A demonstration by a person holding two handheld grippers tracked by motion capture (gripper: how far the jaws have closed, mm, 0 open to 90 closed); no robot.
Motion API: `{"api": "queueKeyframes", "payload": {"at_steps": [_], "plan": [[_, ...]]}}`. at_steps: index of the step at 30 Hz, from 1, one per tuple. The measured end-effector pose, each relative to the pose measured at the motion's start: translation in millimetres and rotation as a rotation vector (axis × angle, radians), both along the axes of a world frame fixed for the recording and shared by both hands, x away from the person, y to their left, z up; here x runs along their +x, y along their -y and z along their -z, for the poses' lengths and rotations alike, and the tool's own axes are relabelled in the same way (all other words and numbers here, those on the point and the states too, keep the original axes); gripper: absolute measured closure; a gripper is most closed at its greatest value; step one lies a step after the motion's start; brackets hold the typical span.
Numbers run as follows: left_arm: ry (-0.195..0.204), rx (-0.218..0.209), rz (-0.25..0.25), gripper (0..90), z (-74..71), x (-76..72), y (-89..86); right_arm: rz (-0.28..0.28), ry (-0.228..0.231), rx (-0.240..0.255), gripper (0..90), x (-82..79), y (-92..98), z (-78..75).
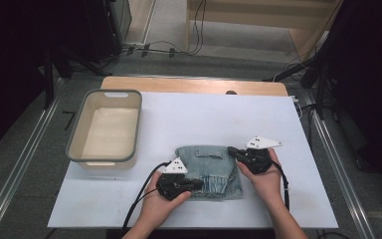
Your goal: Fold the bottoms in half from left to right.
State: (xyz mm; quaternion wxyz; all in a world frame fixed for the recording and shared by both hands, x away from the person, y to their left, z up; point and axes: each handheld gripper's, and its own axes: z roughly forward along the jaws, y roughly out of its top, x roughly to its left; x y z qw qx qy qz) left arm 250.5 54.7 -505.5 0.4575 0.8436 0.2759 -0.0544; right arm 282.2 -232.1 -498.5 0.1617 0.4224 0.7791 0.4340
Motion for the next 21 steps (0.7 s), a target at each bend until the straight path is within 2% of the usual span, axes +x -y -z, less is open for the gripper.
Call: {"api": "queueKeyframes", "payload": {"at_steps": [2,5,8,11,14,15,16,17,18,21], "plan": [[-0.002,0.000,0.000,88.7,0.2,0.1,-0.1,-0.023,-0.012,-0.030,88.2,0.7,-2.6,9.1],[0.000,-0.002,-0.003,88.7,0.6,-0.3,0.0,-0.023,-0.036,-0.005,88.7,2.6,-3.7,19.0],[0.000,-0.002,-0.005,88.6,0.8,-0.9,-0.3,-0.040,-0.062,-0.035,88.8,4.4,-6.3,16.6],[0.001,-0.005,-0.007,88.7,1.2,-1.0,-0.2,-0.060,-0.095,-0.022,88.8,4.6,-6.0,16.7],[0.001,-0.006,-0.007,88.7,1.3,-1.1,-0.5,-0.073,-0.103,-0.029,88.7,3.5,-5.3,14.4],[0.001,-0.006,-0.007,88.7,1.3,-1.1,-0.5,-0.078,-0.088,-0.038,87.7,2.5,-4.8,12.8],[0.003,-0.005,-0.006,88.7,1.3,-1.1,-0.6,-0.089,-0.070,-0.041,82.7,1.3,-4.0,10.7],[0.006,-0.004,-0.005,88.7,1.2,-1.2,-0.6,-0.089,-0.070,-0.041,82.7,1.3,-4.0,10.7],[0.007,-0.009,-0.006,88.6,1.6,-1.4,-0.7,-0.094,-0.044,0.001,68.2,-0.4,1.8,3.6],[0.006,-0.009,-0.002,88.7,1.7,-0.8,-1.0,-0.052,-0.013,0.066,52.4,0.8,10.5,-5.3]]}}
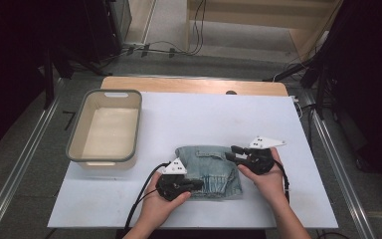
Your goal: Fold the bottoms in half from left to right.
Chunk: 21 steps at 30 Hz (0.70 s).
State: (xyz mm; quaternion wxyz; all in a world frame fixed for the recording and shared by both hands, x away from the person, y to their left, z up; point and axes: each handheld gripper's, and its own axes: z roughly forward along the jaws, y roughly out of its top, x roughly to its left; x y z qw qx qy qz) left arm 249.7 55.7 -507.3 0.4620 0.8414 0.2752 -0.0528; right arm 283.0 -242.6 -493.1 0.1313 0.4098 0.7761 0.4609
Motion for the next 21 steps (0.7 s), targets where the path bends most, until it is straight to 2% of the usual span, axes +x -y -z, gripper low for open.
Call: {"api": "queueKeyframes", "payload": {"at_steps": [3,6,9,12,15,16,21], "plan": [[0.001,-0.001,0.001,88.7,0.2,0.2,-0.1,0.015,-0.001,0.020,38.6,5.0,2.6,-2.7],[0.001,-0.002,0.000,88.7,0.2,0.0,0.0,0.039,-0.019,0.031,28.8,11.1,1.7,-0.1],[0.001,-0.002,0.000,88.7,0.3,0.1,0.0,0.036,-0.039,0.061,26.7,16.2,1.7,4.4],[0.002,-0.001,-0.001,88.7,0.2,-0.1,0.2,0.045,-0.048,0.064,24.8,19.4,3.0,8.4],[0.002,-0.002,-0.001,88.7,0.3,-0.2,0.2,0.065,-0.073,0.074,21.4,22.7,6.1,13.5],[0.002,-0.001,0.000,88.6,0.2,-0.1,0.2,0.078,-0.095,0.073,18.4,24.7,6.9,17.5],[0.004,-0.001,0.001,88.7,0.2,0.0,0.3,0.072,-0.129,0.078,17.6,27.6,6.2,25.5]]}}
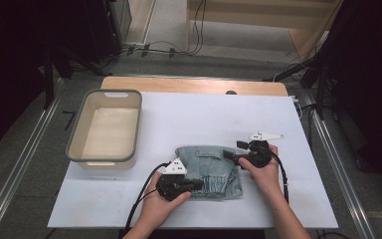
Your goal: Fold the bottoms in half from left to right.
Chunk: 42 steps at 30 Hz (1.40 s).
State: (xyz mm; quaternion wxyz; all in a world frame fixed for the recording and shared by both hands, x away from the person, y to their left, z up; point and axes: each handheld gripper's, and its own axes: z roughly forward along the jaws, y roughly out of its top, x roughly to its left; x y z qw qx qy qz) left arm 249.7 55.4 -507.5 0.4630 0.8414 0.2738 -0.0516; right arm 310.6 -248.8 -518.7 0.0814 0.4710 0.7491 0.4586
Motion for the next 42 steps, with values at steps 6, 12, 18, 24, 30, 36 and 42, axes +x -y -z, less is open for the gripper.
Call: {"api": "queueKeyframes", "payload": {"at_steps": [6,12,18,24,30,36,42], "plan": [[0.002,0.002,0.003,88.7,0.0,0.2,0.0,0.003,-0.036,0.015,18.5,2.0,-0.1,5.2],[0.003,0.002,0.002,88.7,0.0,0.0,0.2,0.000,-0.050,0.011,19.1,2.6,-0.7,6.3],[0.003,0.003,0.002,88.7,-0.1,-0.1,0.3,-0.006,-0.078,0.025,21.5,3.4,-0.8,8.7],[0.003,0.002,0.003,88.7,0.0,-0.1,0.4,-0.014,-0.084,0.025,25.7,2.4,-2.2,9.0],[-0.003,0.000,0.006,88.7,0.7,0.2,1.4,-0.036,-0.120,0.059,36.3,1.5,-2.9,9.2],[-0.003,-0.003,0.010,88.7,0.9,0.6,1.5,-0.083,-0.156,0.117,35.6,2.9,1.9,10.6],[-0.003,-0.003,0.009,88.7,1.0,0.6,1.5,-0.069,-0.141,0.073,43.2,-0.6,-3.2,8.8]]}}
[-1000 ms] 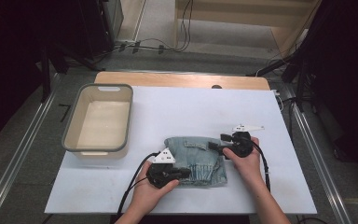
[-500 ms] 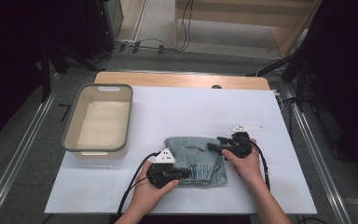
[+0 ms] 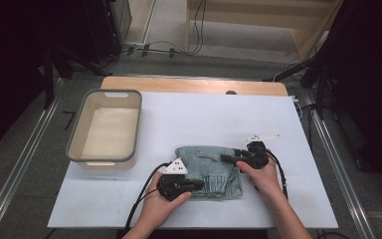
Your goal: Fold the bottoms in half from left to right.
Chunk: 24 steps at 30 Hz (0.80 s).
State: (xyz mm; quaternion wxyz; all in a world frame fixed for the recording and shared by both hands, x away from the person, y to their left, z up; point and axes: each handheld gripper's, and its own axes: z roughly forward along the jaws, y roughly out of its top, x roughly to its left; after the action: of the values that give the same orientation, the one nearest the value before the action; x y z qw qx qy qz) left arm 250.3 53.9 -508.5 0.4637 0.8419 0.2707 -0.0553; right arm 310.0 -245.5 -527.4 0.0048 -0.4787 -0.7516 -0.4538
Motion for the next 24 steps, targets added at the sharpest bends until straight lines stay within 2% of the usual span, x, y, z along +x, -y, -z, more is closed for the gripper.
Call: {"api": "queueKeyframes", "payload": {"at_steps": [1,2,4,5,6,7,8,9,11,12,13,14,15,18,21,23,24], "plan": [[0.001,0.001,-0.001,88.7,-0.1,-0.1,0.0,0.001,0.001,0.004,46.0,-0.7,-0.4,0.1],[0.002,0.001,-0.002,88.7,-0.1,-0.2,0.1,0.008,0.022,-0.004,56.2,-3.5,-0.6,-1.0],[0.002,0.001,-0.002,88.7,-0.1,-0.3,0.0,0.017,0.062,-0.036,59.0,-7.2,-2.0,-3.0],[0.002,0.001,-0.002,88.7,-0.1,-0.3,0.0,0.017,0.062,-0.036,59.0,-7.2,-2.0,-3.0],[0.001,0.000,0.001,88.7,0.0,-0.1,-0.2,0.024,0.104,-0.060,61.9,-11.3,-4.1,-6.6],[0.001,0.001,0.001,88.7,-0.2,0.0,-0.4,0.024,0.104,-0.060,61.9,-11.3,-4.1,-6.6],[0.000,-0.001,0.002,88.7,-0.1,0.1,-0.6,0.026,0.137,-0.071,63.7,-14.7,-5.4,-11.6],[0.000,0.000,0.002,88.7,-0.1,0.0,-0.7,0.026,0.137,-0.071,63.7,-14.7,-5.4,-11.6],[-0.001,0.001,0.008,88.7,-0.2,0.2,-1.4,0.028,0.177,-0.064,65.0,-19.7,-5.0,-19.8],[-0.001,0.001,0.008,88.7,-0.2,0.2,-1.4,0.028,0.177,-0.064,65.0,-19.7,-5.0,-19.8],[-0.002,0.001,0.009,88.6,-0.2,0.1,-1.6,0.023,0.202,-0.044,65.0,-23.7,-4.0,-26.2],[-0.002,0.000,0.010,88.6,-0.2,0.0,-1.7,0.023,0.202,-0.044,65.0,-23.7,-4.0,-26.2],[-0.002,0.000,0.011,88.6,-0.3,-0.1,-1.9,0.019,0.219,-0.014,64.9,-26.4,-2.5,-30.3],[-0.001,0.003,0.011,88.7,-0.4,-0.2,-2.0,0.017,0.233,-0.013,65.0,-28.7,-2.8,-33.2],[0.000,0.003,0.009,88.7,-0.5,-0.5,-1.7,0.024,0.269,-0.056,65.1,-32.0,-6.9,-35.9],[0.001,0.004,0.009,88.7,-0.4,-0.3,-1.7,0.026,0.264,-0.058,65.1,-31.3,-7.1,-35.0],[0.001,0.004,0.009,88.7,-0.4,-0.3,-1.6,0.036,0.236,-0.048,64.4,-27.4,-5.3,-30.3]]}}
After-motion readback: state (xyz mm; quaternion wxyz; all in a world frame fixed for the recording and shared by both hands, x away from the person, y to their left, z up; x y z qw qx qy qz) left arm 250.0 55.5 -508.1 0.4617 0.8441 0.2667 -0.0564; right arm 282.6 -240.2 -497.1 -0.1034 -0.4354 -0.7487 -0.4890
